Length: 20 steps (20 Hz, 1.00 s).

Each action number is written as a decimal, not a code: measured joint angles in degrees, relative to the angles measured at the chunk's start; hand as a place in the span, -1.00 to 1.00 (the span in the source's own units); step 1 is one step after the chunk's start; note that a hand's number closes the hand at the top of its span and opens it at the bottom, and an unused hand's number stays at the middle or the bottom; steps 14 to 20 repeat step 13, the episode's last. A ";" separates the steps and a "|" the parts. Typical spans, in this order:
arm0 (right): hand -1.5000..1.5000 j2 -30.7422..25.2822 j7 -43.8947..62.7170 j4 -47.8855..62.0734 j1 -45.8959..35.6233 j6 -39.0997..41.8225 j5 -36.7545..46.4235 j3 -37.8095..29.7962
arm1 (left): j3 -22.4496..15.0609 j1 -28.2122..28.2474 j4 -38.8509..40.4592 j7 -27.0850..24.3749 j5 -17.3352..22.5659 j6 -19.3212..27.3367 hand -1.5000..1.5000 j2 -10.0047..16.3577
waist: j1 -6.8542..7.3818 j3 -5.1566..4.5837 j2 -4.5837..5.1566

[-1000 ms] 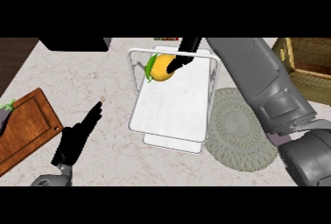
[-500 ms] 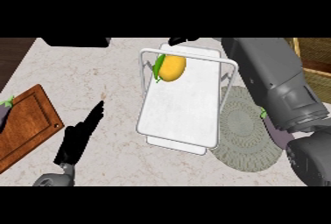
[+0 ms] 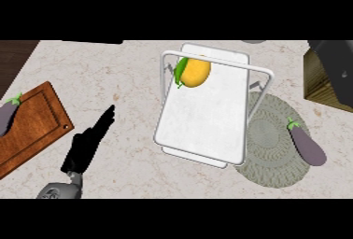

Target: Pick the lemon from the placemat and place it in the tiered shelf

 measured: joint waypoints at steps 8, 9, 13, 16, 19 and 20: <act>-1.00 -7.41 -5.00 -0.77 3.32 7.81 1.34 0.76 | -0.48 -1.48 0.36 -0.32 -0.18 -0.38 0.00 -0.41 | 1.59 0.11 0.92; -1.00 -8.17 -5.71 -0.87 3.69 8.73 1.52 0.87 | -0.49 -1.77 0.29 -0.30 -0.21 -0.56 0.00 -0.23 | 1.77 0.13 1.02; -1.00 -10.19 -7.44 -1.02 4.28 11.22 2.57 1.64 | -0.98 -1.55 -0.06 -0.39 -0.46 -0.47 0.00 -0.62 | 2.62 0.15 1.13; -1.00 -10.19 -7.44 -1.02 4.28 11.22 2.57 1.64 | -0.98 -1.55 -0.06 -0.39 -0.46 -0.47 0.00 -0.62 | 2.62 0.15 1.13; -1.00 -10.19 -7.44 -1.02 4.28 11.22 2.57 1.64 | -0.98 -1.55 -0.06 -0.39 -0.46 -0.47 0.00 -0.62 | 2.62 0.15 1.13; -1.00 -10.19 -7.44 -1.02 4.28 11.22 2.57 1.64 | -0.98 -1.55 -0.06 -0.39 -0.46 -0.47 0.00 -0.62 | 2.62 0.15 1.13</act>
